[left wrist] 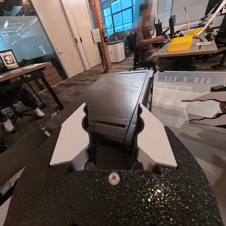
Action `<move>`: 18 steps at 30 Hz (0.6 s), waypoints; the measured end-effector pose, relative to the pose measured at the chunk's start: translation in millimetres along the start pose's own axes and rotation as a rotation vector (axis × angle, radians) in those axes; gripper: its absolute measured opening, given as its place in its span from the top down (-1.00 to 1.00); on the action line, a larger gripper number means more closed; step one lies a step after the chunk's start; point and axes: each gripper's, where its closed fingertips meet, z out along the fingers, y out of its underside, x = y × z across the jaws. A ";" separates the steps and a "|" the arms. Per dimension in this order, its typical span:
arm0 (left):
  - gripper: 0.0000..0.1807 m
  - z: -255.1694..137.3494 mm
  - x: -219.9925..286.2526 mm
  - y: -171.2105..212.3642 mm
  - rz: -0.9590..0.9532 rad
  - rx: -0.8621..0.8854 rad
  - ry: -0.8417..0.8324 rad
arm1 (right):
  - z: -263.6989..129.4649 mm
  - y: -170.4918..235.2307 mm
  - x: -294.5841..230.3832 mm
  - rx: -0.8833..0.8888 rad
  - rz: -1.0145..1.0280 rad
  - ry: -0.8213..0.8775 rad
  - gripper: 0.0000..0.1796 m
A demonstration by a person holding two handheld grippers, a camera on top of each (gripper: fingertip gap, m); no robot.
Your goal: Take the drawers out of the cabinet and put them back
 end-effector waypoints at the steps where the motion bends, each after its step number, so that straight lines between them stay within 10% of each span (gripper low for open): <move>1: 0.13 -0.1 0.1 -0.1 0.001 -0.001 0.000 | 1.2 -1.0 -0.2 -0.002 -0.001 0.001 0.34; 12: 0.14 -0.5 0.7 0.1 0.004 -0.002 0.000 | -3.5 14.8 -15.8 -0.192 -0.050 -0.173 0.24; 18: 0.14 -0.4 0.5 0.0 0.004 -0.001 0.002 | -5.7 -50.4 12.1 0.097 0.473 -0.200 0.10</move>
